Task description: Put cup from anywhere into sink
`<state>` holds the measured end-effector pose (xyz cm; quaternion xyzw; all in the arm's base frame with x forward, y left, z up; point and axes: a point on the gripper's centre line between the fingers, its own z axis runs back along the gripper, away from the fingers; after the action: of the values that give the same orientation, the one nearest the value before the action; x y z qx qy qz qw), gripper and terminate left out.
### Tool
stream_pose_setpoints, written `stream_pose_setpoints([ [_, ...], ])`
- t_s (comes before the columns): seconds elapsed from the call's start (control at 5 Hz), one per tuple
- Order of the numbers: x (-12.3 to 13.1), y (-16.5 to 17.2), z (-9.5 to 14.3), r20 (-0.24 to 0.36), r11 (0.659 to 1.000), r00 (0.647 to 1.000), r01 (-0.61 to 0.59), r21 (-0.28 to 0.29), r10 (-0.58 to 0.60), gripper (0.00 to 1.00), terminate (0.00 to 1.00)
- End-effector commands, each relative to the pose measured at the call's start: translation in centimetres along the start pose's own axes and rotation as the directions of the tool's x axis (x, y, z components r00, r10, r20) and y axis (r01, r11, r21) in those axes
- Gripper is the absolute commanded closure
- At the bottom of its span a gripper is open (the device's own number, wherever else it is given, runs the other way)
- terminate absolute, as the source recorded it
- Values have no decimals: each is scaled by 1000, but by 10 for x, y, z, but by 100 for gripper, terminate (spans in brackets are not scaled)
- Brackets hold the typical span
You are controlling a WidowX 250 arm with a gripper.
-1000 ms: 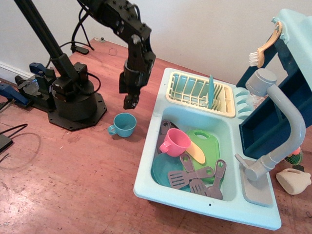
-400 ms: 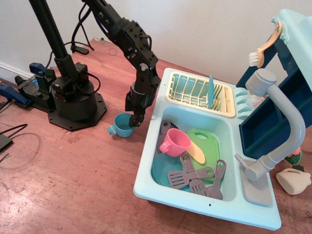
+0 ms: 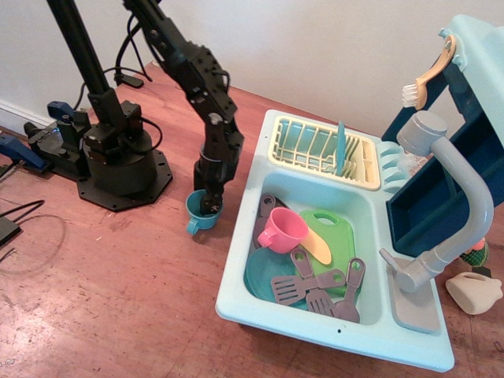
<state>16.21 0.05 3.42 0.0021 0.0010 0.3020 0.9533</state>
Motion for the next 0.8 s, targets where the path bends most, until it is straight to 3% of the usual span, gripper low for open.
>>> stream_pose_setpoints([
  [0.0,-1,7,10,76,999,997,-16,-42,19,0,0],
  [0.2,0,2,9,65,1000,998,-11,-25,12,100,0],
  [0.6,14,-10,5,48,998,997,65,-22,-64,100,0],
])
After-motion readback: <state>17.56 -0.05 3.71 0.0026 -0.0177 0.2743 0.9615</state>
